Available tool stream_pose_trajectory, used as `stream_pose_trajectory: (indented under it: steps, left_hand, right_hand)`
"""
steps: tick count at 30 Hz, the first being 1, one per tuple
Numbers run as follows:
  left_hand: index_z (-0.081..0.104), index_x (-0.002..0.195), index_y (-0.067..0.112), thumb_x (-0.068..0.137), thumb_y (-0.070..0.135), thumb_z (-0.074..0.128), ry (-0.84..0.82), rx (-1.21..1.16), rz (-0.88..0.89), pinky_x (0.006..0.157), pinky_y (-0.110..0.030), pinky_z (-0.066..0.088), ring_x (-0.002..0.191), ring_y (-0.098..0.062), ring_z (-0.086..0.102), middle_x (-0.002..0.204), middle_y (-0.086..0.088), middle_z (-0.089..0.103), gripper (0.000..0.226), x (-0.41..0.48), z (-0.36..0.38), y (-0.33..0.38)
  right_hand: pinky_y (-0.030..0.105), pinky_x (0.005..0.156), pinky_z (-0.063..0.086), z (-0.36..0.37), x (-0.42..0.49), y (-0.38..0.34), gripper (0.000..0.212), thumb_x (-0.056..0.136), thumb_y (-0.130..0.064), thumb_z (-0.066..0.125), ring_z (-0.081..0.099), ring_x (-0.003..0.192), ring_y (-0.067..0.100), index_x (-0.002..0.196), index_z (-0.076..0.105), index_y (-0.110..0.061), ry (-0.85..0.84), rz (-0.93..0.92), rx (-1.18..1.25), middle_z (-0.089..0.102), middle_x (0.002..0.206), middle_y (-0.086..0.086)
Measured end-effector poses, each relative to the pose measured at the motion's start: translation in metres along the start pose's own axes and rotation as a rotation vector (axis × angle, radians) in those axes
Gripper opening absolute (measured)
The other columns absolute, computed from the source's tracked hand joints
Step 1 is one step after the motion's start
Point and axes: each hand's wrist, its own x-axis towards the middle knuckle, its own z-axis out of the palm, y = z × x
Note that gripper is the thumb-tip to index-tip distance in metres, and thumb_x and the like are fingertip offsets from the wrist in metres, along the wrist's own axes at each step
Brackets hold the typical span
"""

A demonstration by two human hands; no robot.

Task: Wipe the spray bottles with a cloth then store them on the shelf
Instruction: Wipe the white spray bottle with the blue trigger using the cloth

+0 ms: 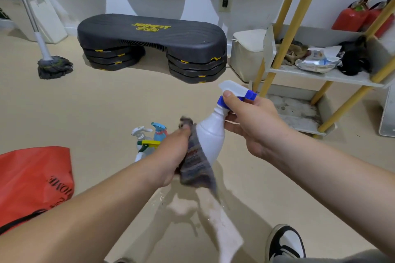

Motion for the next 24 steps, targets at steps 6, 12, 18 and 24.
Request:
stream_pose_trajectory:
  steps: [6, 12, 18, 24]
  left_hand:
    - [0.071, 0.119, 0.018, 0.109, 0.033, 0.049, -0.027, -0.313, -0.140, 0.094, -0.043, 0.061, 0.104, -0.025, 0.076, 0.110, -0.004, 0.080, 0.028, -0.008, 0.014, -0.008]
    - [0.060, 0.118, 0.021, 0.110, 0.035, 0.031, 0.264, 0.399, 0.717, 0.085, -0.034, 0.047, 0.103, -0.022, 0.063, 0.106, 0.001, 0.068, 0.033, -0.026, 0.029, -0.010]
    - [0.065, 0.105, 0.024, 0.112, 0.039, 0.035, 0.086, 0.332, 0.399, 0.078, -0.030, 0.046, 0.101, -0.019, 0.065, 0.105, 0.004, 0.071, 0.034, 0.003, 0.001, 0.007]
    - [0.070, 0.106, 0.030, 0.111, 0.037, 0.036, 0.001, 0.141, 0.420, 0.083, -0.028, 0.054, 0.099, -0.011, 0.071, 0.099, 0.011, 0.077, 0.035, -0.026, 0.020, 0.007]
  right_hand:
    - [0.037, 0.084, 0.064, -0.005, 0.002, 0.000, 0.018, 0.100, -0.026, 0.068, 0.076, 0.100, 0.024, 0.116, 0.070, -0.016, 0.002, 0.005, 0.019, 0.078, 0.111, 0.005]
    - [0.043, 0.092, 0.062, 0.006, -0.008, 0.013, 0.021, 0.099, -0.026, 0.070, 0.073, 0.087, 0.018, 0.112, 0.074, -0.011, -0.070, 0.035, -0.057, 0.079, 0.108, 0.009]
    - [0.040, 0.094, 0.061, 0.010, -0.013, 0.010, 0.017, 0.099, -0.025, 0.070, 0.074, 0.082, 0.014, 0.109, 0.074, -0.012, -0.106, 0.033, -0.074, 0.079, 0.106, 0.009]
    - [0.050, 0.097, 0.058, 0.006, -0.013, 0.008, 0.021, 0.099, -0.028, 0.070, 0.076, 0.093, 0.027, 0.110, 0.074, -0.011, -0.141, 0.014, -0.150, 0.077, 0.112, 0.016]
